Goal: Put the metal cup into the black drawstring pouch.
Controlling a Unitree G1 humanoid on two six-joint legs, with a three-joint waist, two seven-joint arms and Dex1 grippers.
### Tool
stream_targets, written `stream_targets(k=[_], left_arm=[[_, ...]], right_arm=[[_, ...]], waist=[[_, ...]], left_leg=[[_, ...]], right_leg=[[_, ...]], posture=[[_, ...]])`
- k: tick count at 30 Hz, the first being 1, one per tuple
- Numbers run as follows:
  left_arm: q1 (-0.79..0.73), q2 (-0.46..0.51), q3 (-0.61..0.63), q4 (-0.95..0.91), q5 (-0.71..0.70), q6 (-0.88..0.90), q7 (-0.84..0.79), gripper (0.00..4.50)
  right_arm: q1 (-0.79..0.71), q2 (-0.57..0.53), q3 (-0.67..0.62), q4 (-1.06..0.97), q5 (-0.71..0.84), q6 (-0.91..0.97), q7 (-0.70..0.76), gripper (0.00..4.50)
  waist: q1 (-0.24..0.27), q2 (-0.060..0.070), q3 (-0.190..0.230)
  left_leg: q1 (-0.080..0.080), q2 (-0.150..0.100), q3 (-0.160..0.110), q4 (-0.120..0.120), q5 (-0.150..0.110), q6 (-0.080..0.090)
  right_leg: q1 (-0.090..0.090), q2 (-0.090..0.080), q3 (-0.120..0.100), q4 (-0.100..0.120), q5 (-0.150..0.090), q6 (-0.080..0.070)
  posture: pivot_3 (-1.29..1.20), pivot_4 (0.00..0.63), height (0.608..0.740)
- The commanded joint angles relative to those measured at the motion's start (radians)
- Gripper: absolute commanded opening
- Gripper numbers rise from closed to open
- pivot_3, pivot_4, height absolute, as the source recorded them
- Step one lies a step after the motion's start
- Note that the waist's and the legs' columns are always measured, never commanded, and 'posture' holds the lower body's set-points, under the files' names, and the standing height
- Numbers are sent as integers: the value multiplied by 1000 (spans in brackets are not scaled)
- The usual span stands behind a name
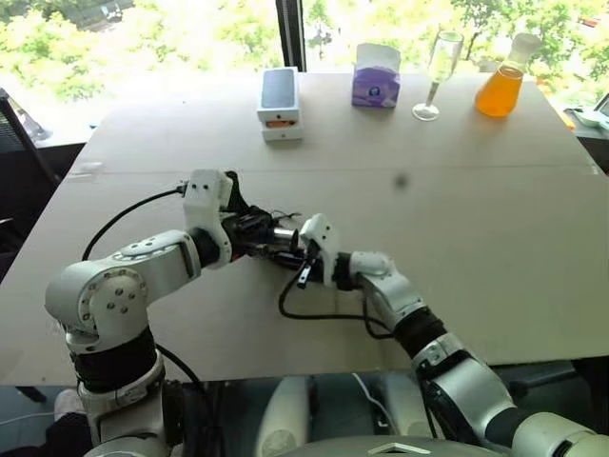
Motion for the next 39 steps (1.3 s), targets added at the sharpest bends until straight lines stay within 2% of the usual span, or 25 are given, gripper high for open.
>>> stream_targets(k=[1,7,16,21,28,34,39], left_arm=[[-2,-55,76,-47,-36,64,12,0],[12,-110,140,-28,7,89,33,0],[-32,-215,262,2,25,104,50,0],[-122,-292,338,8,-61,110,58,0],[-147,-315,349,40,-154,110,130,0],[-102,-310,372,79,-239,110,205,0],[-112,-323,399,126,-306,110,275,0]], right_arm=[[-60,106,-49,67,9,-26,-88,156],[-47,95,-117,8,131,46,-99,156],[-4,77,-90,-106,207,161,-26,156],[-3,76,-71,-134,216,185,9,156],[-4,69,-23,-115,167,129,40,156],[-44,110,-137,-113,268,162,-18,156],[-26,93,-194,-154,335,215,-44,156]], waist=[[1,0,0],[9,0,0],[5,0,0],[4,0,0],[0,0,0],[2,0,0],[6,0,0]], left_leg=[[0,0,0,0,0,0],[0,-1,-1,1,0,0],[-1,-1,-1,1,2,-3],[-1,-1,-2,1,2,-3],[-2,-1,-1,0,2,-4],[-2,-1,-1,0,2,-4],[-2,-1,-2,0,2,-3]], right_leg=[[0,0,0,0,0,0],[2,0,-2,0,0,0],[1,0,-2,-1,0,0],[1,0,-2,-1,0,0],[1,1,-2,-1,0,0],[1,0,-2,-1,0,0],[1,0,-2,-2,0,0]], posture=[[0,150,740],[0,150,740],[0,150,740],[0,150,740],[0,150,740],[0,150,740],[0,150,740]])
